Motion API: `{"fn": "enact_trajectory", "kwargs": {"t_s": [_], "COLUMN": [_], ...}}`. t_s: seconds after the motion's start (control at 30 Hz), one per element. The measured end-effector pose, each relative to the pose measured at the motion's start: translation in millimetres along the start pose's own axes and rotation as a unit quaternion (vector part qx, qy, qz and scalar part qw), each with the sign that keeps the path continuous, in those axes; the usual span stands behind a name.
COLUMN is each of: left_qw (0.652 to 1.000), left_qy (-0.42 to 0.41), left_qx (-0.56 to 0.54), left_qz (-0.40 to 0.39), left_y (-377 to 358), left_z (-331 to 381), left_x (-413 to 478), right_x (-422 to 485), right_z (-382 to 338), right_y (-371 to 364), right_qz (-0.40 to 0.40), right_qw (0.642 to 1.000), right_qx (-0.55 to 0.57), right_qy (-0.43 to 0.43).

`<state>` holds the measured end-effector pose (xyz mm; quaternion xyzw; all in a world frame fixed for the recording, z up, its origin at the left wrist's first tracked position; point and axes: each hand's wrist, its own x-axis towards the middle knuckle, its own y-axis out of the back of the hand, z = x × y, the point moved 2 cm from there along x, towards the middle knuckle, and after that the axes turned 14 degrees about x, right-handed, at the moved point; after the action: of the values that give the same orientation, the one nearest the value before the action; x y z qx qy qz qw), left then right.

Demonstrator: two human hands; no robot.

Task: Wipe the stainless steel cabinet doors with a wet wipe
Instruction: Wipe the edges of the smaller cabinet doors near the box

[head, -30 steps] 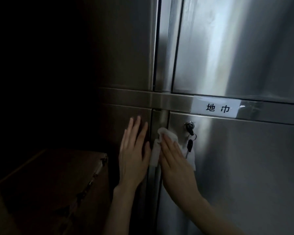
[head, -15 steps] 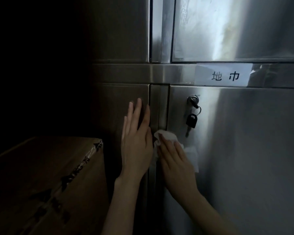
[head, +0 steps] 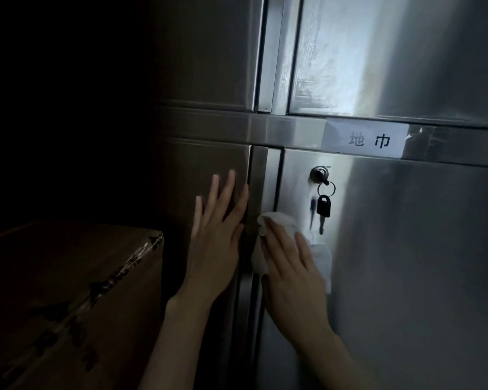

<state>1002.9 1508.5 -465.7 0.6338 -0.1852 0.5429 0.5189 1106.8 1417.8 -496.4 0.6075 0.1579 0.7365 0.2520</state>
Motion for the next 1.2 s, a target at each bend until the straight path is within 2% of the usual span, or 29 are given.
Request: {"fn": "enact_trajectory", "kwargs": {"t_s": [0.13, 0.27, 0.4, 0.63, 0.8, 0.93, 1.1, 1.2], "left_qw": [1.0, 1.0, 0.997, 0.994, 0.995, 0.996, 0.991, 0.99], "left_qy": [0.0, 0.0, -0.014, -0.037, -0.029, -0.027, -0.033, -0.03], "left_qx": [-0.006, 0.009, 0.07, 0.095, 0.094, 0.087, 0.118, 0.127], "left_qz": [-0.01, -0.007, -0.004, -0.028, -0.019, -0.021, -0.051, -0.059], "left_y": [2.4, 2.5, -2.6, -2.4, -5.3, -2.8, 2.1, -0.2], "left_z": [-0.2, 0.7, -0.4, -8.3, -7.8, -6.4, -5.3, -5.3], "left_x": [0.3, -0.5, -5.6, -16.6, -21.0, -20.1, -21.6, -25.4], "right_x": [7.0, 32.2, 81.1, 46.4, 81.5, 32.9, -66.7, -66.3], "right_z": [0.9, 3.2, 11.1, 7.2, 19.4, 7.4, -20.9, -20.3], "right_y": [9.2, 22.2, 36.9, 26.5, 38.8, 11.7, -34.7, -33.8], "right_qz": [0.023, 0.032, 0.045, -0.039, 0.022, 0.003, -0.114, -0.081], "right_qw": [0.999, 0.999, 0.996, 0.986, 0.99, 0.993, 0.988, 0.995], "right_qx": [0.006, -0.027, -0.073, -0.152, -0.129, -0.101, -0.059, -0.012], "right_qy": [-0.039, -0.011, -0.013, 0.053, 0.061, 0.065, 0.082, 0.057]}}
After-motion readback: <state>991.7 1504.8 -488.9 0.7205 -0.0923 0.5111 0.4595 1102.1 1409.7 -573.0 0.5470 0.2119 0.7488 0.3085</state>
